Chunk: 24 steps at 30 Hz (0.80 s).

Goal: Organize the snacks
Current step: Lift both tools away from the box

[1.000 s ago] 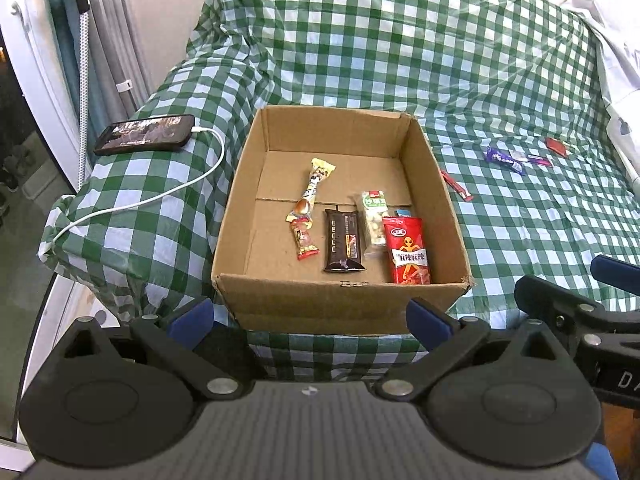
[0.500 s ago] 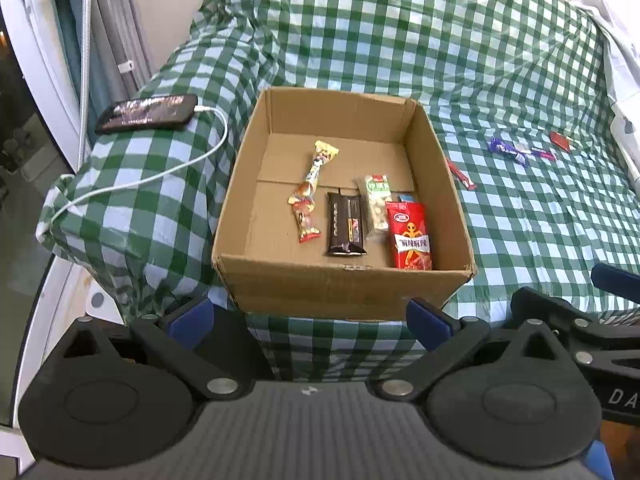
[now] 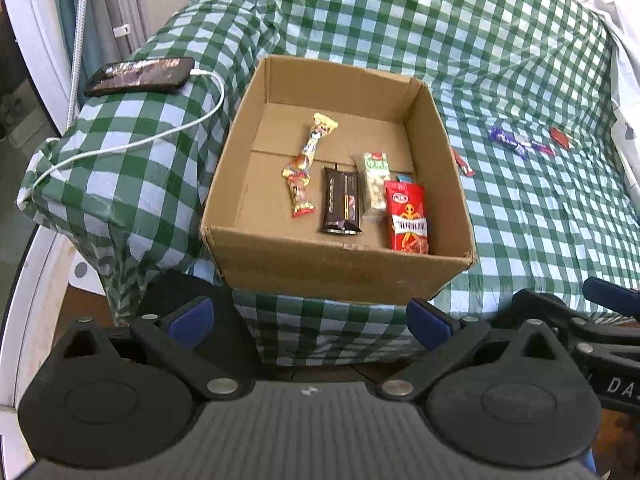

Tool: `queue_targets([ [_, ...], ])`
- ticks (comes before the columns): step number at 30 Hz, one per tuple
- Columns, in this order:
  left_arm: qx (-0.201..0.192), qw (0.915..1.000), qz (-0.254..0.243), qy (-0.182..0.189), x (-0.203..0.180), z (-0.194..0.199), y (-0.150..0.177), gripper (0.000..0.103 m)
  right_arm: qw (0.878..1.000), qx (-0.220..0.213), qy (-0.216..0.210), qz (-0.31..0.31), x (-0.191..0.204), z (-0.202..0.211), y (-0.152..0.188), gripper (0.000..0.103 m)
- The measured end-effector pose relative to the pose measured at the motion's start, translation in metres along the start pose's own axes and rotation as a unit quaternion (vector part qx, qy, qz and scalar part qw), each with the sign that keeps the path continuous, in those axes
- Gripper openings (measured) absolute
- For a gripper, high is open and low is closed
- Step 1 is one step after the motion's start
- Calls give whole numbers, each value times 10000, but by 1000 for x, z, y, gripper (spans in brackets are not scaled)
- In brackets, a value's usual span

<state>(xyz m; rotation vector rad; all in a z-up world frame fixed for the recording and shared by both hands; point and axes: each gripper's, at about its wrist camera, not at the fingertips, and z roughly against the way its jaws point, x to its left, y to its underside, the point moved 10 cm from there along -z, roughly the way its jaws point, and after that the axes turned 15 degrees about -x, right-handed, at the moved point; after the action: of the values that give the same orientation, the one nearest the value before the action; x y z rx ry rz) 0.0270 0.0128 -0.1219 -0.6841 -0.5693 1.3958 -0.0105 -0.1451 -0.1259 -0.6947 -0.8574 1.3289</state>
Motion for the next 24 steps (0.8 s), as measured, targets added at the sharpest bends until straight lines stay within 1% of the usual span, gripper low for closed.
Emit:
queue_targets([
  [7,14,9999,-160,-25,-8,-6,-5,103,9999,69,-55,102,3,-8,0,99],
  [13,63,9998,-209,-26,-16,-14,-13,103,10000,55,-38,-31,-7,-16,-3,99],
  [18,60,9996,-276,-54,-25,-20,-26,103,9999,-79,-38,-133,-17,-19,-10,99],
  [24,28,9990,-454,-46,-45,-26,-40,103,9994,-119,-36,-315,-32,-24,-14,99],
])
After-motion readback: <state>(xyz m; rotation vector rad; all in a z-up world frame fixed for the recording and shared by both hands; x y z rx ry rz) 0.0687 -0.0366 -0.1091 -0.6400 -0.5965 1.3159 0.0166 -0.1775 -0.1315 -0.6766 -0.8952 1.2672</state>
